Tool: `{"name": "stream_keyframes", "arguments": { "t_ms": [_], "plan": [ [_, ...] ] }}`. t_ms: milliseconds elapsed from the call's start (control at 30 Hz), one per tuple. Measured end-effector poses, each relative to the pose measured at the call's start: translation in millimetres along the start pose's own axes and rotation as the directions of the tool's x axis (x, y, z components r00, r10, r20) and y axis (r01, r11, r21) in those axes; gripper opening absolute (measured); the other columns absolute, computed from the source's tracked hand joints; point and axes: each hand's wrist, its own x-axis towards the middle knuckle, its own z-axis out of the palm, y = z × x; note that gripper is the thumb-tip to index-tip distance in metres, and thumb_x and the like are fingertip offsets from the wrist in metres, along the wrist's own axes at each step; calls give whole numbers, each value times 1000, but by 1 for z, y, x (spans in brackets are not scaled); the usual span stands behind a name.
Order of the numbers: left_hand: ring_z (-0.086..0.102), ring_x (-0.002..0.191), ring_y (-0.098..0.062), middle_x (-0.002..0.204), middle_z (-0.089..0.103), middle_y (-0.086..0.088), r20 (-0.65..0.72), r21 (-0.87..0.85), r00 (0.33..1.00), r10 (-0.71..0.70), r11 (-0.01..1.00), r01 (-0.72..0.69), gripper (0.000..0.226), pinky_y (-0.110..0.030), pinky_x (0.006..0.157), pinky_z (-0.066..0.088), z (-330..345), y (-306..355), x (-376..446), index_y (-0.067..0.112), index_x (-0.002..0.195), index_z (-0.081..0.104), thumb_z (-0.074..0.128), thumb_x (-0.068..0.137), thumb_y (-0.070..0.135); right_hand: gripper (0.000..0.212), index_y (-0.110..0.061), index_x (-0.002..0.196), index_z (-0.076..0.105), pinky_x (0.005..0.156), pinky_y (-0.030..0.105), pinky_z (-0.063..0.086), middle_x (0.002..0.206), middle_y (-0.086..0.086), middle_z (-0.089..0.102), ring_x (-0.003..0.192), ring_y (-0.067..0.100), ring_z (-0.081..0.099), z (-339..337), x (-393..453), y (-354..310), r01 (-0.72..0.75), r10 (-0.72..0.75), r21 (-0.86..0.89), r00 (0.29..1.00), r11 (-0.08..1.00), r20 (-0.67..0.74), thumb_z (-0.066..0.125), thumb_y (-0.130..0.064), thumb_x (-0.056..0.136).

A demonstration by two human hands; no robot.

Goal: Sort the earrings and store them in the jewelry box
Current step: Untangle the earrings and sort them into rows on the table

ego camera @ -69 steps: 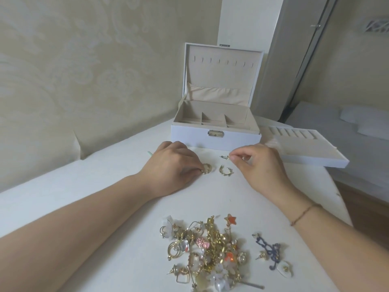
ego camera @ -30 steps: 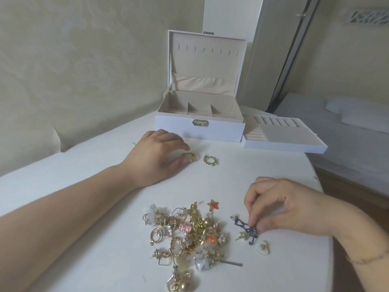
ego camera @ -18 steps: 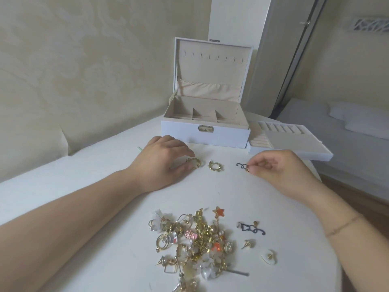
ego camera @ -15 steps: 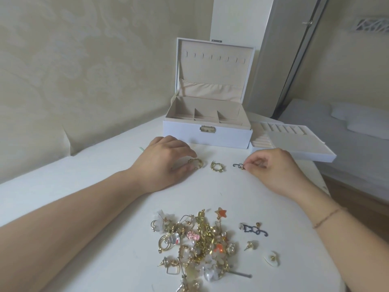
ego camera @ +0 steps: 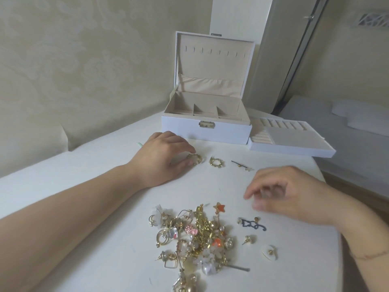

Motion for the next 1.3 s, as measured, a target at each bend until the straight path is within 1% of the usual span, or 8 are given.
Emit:
{"name": "stream_keyframes", "arguments": {
  "t_ms": [100,267,567,633,733,867,967,1300],
  "plan": [
    [62,101,-23,104,69,9,-3,3,1000,0,1000,0,43,-38,87,44,0,1,0,26,108,70,43,91,55,21,-35,94,76,73,25,48,89,-8,65,78,13,59,2,-12,-6,-11,8,14,974,1000,225,80,-22,78],
    [62,100,-22,104,69,9,-4,9,1000,0,1000,0,43,-38,86,44,-1,1,-1,26,107,71,44,90,54,16,-33,83,75,73,12,41,87,-17,64,81,6,61,5,-13,-10,5,5,-55,982,998,187,81,-20,76],
    [61,100,-22,104,69,10,2,11,1000,-2,1000,2,40,-38,87,44,0,0,-1,27,108,70,45,90,52,14,-31,78,67,76,33,50,84,-7,65,77,15,57,2,-16,-6,-15,26,-60,980,998,197,72,-17,77],
    [61,100,-22,104,69,10,5,14,1000,-3,1000,3,40,-38,87,45,0,0,-1,27,108,70,45,90,52,15,-29,76,70,68,35,48,78,3,66,68,20,56,-2,-14,-3,-50,48,11,989,999,141,77,-16,78],
    [62,100,-22,104,70,9,5,16,1000,-5,1000,5,40,-39,87,46,0,0,-1,27,108,70,45,90,53,16,-26,73,73,67,26,44,74,4,70,64,15,54,-6,5,6,-83,107,131,978,988,-181,79,-12,77],
    [62,99,-22,103,70,9,-2,8,1000,-4,1000,4,42,-39,87,46,-1,1,-1,26,106,71,44,91,54,12,-19,72,73,68,26,45,77,-2,72,68,12,58,1,43,16,-188,300,262,812,947,-501,77,-11,79],
    [62,99,-22,103,70,9,-6,2,1000,-4,1000,4,41,-39,87,46,-1,1,-1,26,106,71,45,90,54,13,-21,70,72,65,27,48,77,-1,73,69,14,63,11,56,24,-252,332,217,757,943,-562,76,-12,78],
    [62,99,-23,104,70,8,-16,17,1000,17,1000,-17,39,-39,86,46,0,0,0,24,108,70,48,91,51,13,-34,74,69,55,16,39,78,-10,68,57,4,53,15,49,21,-248,172,-49,785,967,-595,73,-23,81]
  ]
}}
